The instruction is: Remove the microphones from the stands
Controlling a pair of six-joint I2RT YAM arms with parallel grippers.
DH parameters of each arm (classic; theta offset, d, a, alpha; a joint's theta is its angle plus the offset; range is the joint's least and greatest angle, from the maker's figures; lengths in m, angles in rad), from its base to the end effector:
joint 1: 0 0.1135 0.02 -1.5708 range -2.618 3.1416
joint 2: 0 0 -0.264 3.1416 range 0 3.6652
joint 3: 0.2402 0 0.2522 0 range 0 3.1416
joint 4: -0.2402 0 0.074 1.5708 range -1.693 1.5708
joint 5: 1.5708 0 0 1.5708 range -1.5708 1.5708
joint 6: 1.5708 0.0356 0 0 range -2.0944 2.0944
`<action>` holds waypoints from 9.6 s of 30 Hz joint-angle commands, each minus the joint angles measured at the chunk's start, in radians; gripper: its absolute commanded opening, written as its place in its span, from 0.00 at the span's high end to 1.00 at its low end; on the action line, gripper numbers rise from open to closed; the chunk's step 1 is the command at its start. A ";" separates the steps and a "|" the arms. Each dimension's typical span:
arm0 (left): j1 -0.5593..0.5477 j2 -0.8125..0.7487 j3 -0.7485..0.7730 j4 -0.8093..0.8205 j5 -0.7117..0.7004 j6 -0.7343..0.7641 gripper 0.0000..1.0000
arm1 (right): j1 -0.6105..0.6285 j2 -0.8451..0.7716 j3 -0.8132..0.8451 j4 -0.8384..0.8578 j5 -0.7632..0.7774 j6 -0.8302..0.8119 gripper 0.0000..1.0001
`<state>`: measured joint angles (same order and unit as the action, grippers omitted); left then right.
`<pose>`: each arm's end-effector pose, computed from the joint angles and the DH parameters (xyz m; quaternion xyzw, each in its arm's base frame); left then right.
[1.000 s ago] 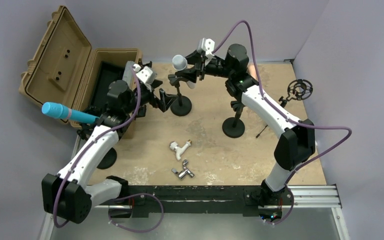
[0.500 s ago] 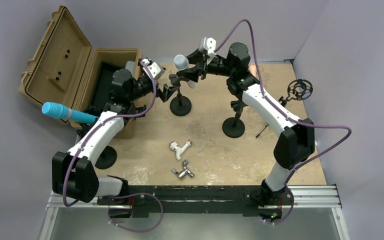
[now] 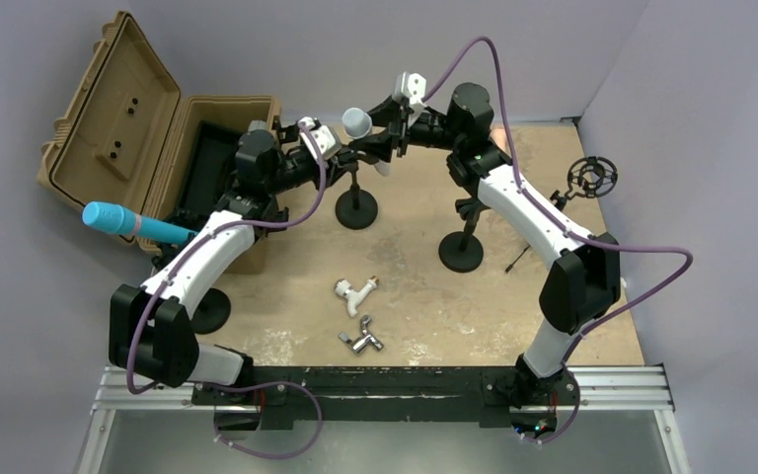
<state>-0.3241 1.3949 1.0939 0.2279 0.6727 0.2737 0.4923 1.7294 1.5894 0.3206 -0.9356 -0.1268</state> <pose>0.3030 -0.1252 0.3507 0.4183 0.5946 -0.2579 0.6364 0.3444 0.2172 0.4165 -0.5040 0.4390 0.4086 0.6216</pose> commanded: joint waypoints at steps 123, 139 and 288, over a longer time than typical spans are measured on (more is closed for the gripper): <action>-0.268 -0.501 -0.023 -0.409 -0.989 -0.250 0.09 | 0.093 -0.096 -0.346 0.357 0.422 1.082 0.15; -0.269 -0.515 -0.014 -0.420 -0.989 -0.255 0.09 | 0.101 0.010 -0.309 0.385 0.485 1.226 0.29; -0.323 -0.598 0.666 -1.931 -1.353 -1.114 0.00 | 0.122 -0.677 -0.610 0.051 0.774 0.464 0.26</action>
<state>-0.6422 0.7380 1.7340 -1.4670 -0.5949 -0.6434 0.6144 1.0725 1.0103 0.3073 -0.1909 0.3340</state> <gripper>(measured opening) 0.998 0.746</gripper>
